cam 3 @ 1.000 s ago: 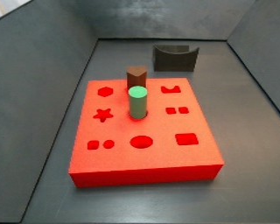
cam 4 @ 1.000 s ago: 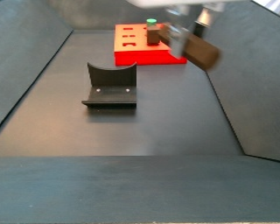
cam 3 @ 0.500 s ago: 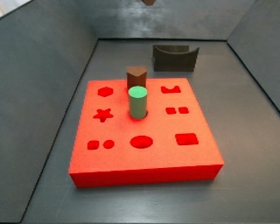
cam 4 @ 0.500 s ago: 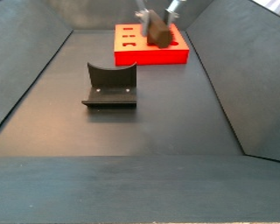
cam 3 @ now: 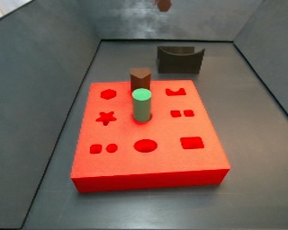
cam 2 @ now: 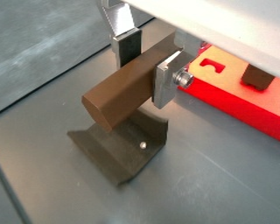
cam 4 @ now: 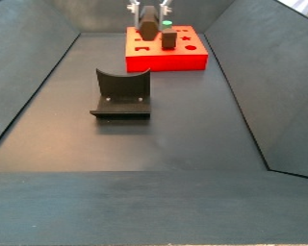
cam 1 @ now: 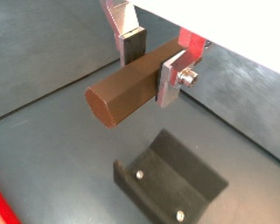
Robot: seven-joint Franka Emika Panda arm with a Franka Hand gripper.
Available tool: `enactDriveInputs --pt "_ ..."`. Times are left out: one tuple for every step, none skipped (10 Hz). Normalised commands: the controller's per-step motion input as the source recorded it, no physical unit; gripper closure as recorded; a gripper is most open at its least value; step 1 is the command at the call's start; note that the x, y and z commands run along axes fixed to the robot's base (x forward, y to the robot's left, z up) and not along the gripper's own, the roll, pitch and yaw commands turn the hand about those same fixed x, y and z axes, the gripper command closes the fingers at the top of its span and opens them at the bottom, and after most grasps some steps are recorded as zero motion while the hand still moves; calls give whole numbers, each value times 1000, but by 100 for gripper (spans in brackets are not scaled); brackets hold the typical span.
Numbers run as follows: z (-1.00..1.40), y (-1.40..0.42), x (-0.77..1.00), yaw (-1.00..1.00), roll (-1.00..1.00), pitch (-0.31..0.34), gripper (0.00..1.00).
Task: Pick up the hexagon object. Move up. Place the hexagon object on the fixture. Regrasp the hexagon object. Move to above the board. Insert the hexagon object.
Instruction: Place the hexagon object on the fixture.
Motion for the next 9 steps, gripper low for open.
enactDriveInputs --pt "3 -210 1000 -48 72 191 100" --pt "4 -181 1000 -17 71 177 100" --pt "1 -155 1000 5 69 169 100" --pt "-8 129 583 33 -1000 -6 100" --pt "-12 157 494 30 -1000 -5 100" --pt "-14 127 377 12 -1000 6 100" --pt "-17 89 323 9 -1000 15 100" --pt "-4 58 220 2 -1000 40 100" --pt "-2 55 153 -4 -1000 62 100"
